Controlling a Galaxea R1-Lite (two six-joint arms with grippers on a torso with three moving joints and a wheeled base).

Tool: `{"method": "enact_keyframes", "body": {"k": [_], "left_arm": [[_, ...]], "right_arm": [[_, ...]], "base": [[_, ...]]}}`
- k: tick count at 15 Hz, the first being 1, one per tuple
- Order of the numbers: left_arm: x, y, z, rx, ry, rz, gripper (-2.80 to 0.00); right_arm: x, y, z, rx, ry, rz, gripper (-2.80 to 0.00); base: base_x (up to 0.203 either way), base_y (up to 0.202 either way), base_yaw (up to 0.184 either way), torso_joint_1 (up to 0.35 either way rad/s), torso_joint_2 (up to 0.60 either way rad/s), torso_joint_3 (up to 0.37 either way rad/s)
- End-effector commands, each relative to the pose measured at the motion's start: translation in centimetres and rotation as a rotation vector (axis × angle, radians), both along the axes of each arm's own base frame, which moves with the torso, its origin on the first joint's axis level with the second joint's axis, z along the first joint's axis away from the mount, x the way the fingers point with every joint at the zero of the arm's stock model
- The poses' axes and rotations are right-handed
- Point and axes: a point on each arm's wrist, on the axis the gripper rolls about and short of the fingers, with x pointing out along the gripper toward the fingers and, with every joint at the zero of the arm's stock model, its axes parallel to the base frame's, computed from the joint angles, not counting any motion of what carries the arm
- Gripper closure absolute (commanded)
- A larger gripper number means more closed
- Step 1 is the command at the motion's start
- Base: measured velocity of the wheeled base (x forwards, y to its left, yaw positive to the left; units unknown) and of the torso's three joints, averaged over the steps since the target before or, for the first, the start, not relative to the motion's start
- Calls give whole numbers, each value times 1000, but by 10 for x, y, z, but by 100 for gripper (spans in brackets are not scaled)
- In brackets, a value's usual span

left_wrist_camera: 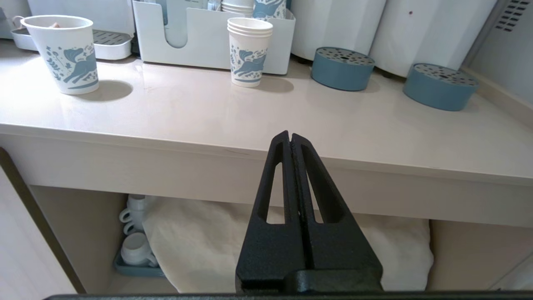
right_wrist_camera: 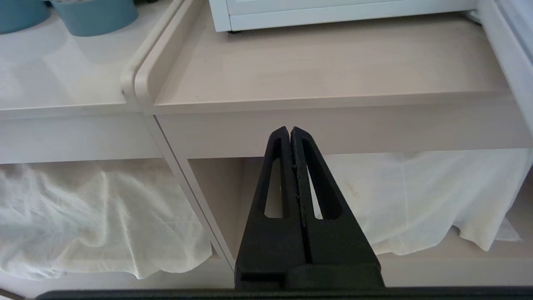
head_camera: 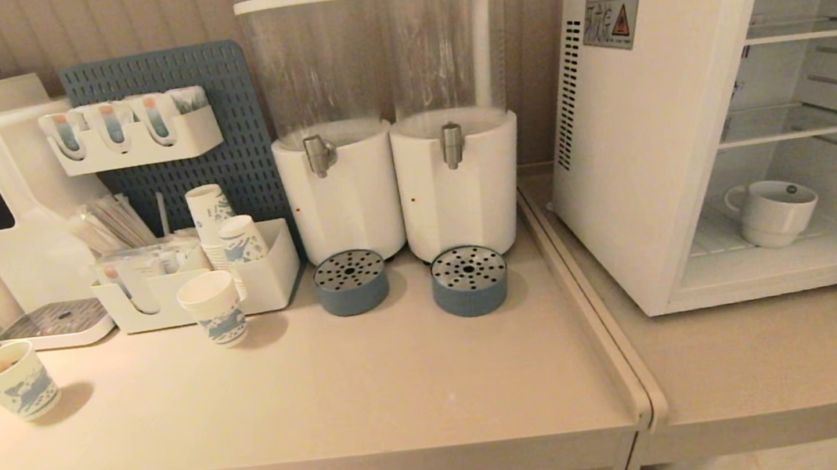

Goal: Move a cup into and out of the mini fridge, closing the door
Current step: Take the ceramic cup out of the freezer

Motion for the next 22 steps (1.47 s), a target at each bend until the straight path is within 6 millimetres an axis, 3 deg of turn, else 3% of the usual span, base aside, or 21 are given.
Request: {"method": "enact_keyframes", "body": {"k": [1,3,4,7,8,9,12,14,16,19,22], "left_arm": [[3,0,-11,-2,34,0,0],[3,0,-11,-1,34,0,0],[3,0,-11,2,34,0,0],[3,0,-11,7,34,1,0],[3,0,-11,3,35,0,0],[3,0,-11,-1,34,0,0],[3,0,-11,1,36,0,0],[3,0,-11,1,36,0,0],[3,0,-11,1,36,0,0],[3,0,-11,4,37,0,0],[3,0,-11,10,36,1,0]], "right_arm": [[0,0,0,3,0,1,0],[-2,0,9,2,-46,-5,0],[-8,0,25,3,-100,-6,0],[-45,1,112,0,-263,67,0],[-44,2,136,1,-247,96,0],[-30,3,155,4,-189,116,0],[53,3,197,19,-16,127,0],[124,1,207,18,44,56,0],[182,-1,208,12,20,-31,0],[248,0,182,-3,-18,-143,0],[301,7,127,-25,16,-220,0]], "base": [[0,0,0,0,0,0],[0,0,0,0,0,0],[0,0,0,0,0,0],[0,0,0,0,0,0],[0,0,0,0,0,0],[0,0,0,0,0,0],[0,0,0,0,0,0],[0,0,0,0,0,0],[0,0,0,0,0,0],[0,0,0,0,0,0],[0,0,0,0,0,0]]}}
